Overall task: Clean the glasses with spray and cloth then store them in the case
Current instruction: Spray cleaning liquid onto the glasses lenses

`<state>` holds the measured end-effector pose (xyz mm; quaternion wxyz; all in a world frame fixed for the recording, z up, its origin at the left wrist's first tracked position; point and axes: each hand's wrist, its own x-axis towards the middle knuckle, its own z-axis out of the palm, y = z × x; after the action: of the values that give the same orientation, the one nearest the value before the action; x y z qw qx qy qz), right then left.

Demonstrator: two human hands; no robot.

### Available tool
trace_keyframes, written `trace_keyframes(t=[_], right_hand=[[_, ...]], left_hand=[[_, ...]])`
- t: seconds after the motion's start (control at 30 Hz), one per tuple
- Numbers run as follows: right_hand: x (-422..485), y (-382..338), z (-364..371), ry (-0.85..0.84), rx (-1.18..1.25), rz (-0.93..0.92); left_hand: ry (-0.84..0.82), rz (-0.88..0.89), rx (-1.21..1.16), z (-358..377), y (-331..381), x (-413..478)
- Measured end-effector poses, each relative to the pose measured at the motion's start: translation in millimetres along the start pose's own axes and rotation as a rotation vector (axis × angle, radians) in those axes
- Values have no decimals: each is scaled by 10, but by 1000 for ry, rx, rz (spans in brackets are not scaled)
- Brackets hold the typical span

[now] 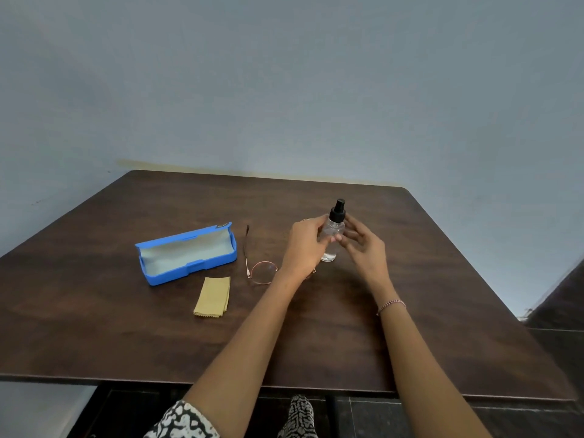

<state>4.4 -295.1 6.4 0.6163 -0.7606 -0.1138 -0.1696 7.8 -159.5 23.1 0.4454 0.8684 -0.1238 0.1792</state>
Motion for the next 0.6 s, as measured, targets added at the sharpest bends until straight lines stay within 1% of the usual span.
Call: trace_keyframes(t=[0.1,0.23,0.4,0.5,0.6], right_hand=[[-23,-51,-64,1,33,-63],[-44,-123,-103,41,54,-149],[-38,-168,-110,52,130,-195],[-30,-164,-103,53,110,-214],[-25,-159,-83,65,103,-227]], left_hand=[[23,42,-23,21,-2,25],[107,126,-67,51,66,62],[152,247,23,34,109,11],[168,236,43,18,106,-31],[110,187,2,-32,118,-62]])
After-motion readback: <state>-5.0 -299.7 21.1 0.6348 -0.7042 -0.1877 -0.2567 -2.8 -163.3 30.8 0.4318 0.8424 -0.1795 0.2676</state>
